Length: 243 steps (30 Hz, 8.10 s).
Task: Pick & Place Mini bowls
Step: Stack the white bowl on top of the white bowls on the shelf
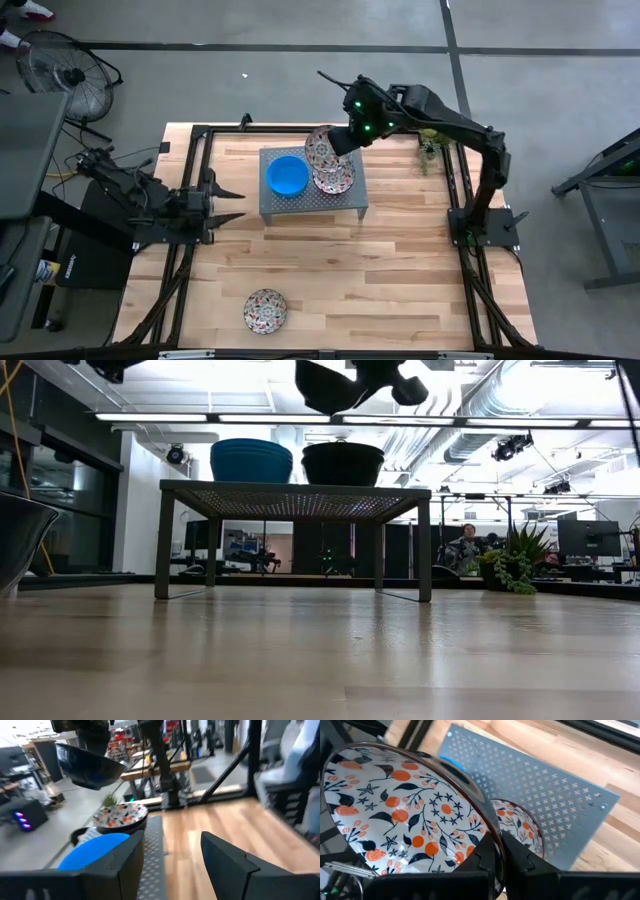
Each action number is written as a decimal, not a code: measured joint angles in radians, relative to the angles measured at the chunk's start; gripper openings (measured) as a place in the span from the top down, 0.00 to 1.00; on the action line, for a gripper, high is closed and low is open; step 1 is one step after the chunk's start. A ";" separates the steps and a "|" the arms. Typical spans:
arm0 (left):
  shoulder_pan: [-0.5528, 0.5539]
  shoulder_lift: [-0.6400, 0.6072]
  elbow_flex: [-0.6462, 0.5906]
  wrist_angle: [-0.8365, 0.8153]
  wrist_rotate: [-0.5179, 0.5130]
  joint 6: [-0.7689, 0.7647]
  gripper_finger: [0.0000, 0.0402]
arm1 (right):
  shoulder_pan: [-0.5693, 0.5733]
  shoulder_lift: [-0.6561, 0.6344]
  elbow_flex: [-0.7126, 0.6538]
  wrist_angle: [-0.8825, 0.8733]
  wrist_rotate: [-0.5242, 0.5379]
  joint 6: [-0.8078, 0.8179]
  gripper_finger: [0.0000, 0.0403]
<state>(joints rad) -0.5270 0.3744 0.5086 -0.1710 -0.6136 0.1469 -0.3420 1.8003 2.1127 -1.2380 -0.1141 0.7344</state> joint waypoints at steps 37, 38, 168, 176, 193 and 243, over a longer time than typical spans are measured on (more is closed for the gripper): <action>0.546 -0.174 -0.266 0.216 0.546 -0.485 0.53 | 0.002 0.208 0.196 -0.329 -0.007 -0.081 1.00; 0.560 -0.185 -0.266 0.207 0.552 -0.484 0.53 | 0.002 0.210 0.196 -0.331 -0.007 -0.081 1.00; 0.677 -0.245 -0.265 0.116 0.563 -0.507 0.53 | -0.053 0.137 0.033 -0.233 -0.049 -0.058 0.80; 0.677 -0.245 -0.265 0.116 0.563 -0.507 0.53 | -0.049 0.129 0.034 -0.202 -0.053 -0.062 0.69; 0.677 -0.245 -0.265 0.116 0.578 -0.507 0.53 | 0.058 0.034 0.032 -0.195 0.110 -0.220 0.78; 0.677 -0.245 -0.265 0.116 0.578 -0.484 0.53 | 0.408 -0.459 -1.162 1.180 0.725 -0.262 1.00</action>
<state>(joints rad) 0.1505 0.1295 0.2436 -0.0551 -0.0357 -0.3374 0.0662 1.3415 0.9504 -0.0584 0.6106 0.4721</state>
